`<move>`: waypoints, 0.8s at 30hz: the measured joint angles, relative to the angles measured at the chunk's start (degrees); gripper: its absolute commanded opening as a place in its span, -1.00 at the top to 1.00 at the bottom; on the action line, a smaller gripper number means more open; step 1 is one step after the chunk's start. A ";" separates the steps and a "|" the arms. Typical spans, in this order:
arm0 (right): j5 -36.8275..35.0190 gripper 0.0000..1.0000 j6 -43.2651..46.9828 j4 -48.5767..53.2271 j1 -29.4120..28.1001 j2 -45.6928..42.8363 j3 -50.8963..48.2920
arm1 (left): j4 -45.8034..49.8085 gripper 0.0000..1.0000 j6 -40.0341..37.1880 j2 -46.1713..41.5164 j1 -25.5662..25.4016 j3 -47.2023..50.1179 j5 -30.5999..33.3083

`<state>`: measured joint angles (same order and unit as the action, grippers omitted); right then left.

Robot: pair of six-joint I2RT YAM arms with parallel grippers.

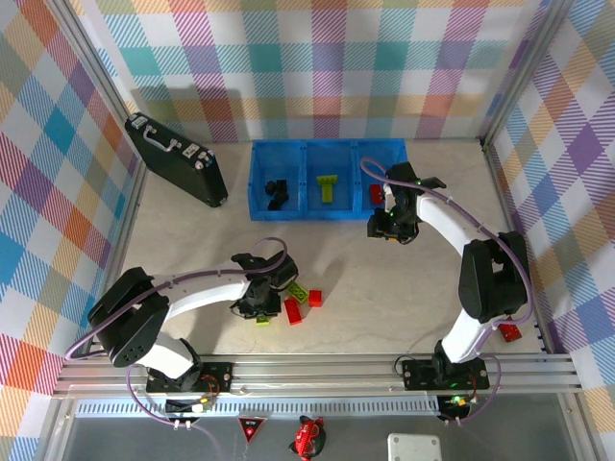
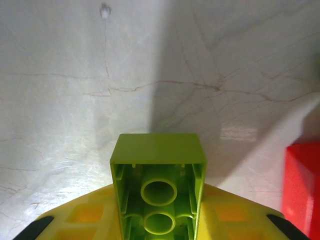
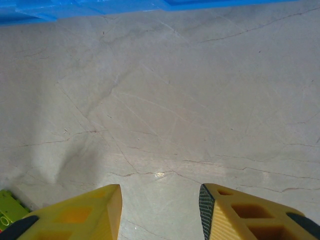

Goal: Sort the legos into containers by color
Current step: Pick up the lego from the middle-left of the table.

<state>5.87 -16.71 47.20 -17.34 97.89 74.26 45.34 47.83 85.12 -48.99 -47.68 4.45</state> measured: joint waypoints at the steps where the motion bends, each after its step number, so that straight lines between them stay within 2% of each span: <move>1: 0.00 0.08 0.00 0.00 0.00 -0.02 -0.07 | 0.63 0.36 -0.42 0.02 0.00 -1.11 0.42; 9: -0.70 0.08 -0.26 0.52 0.00 -1.49 -2.36 | 2.80 0.36 -5.16 3.48 0.00 -10.34 2.60; 24: -5.38 0.07 -1.51 3.32 0.00 -11.47 -8.13 | 3.85 0.34 -15.78 19.02 0.48 -31.21 2.23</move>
<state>0.49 -18.22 50.52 -17.34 86.41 66.13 49.19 32.05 104.14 -48.51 -78.89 6.68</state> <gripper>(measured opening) 0.465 0.331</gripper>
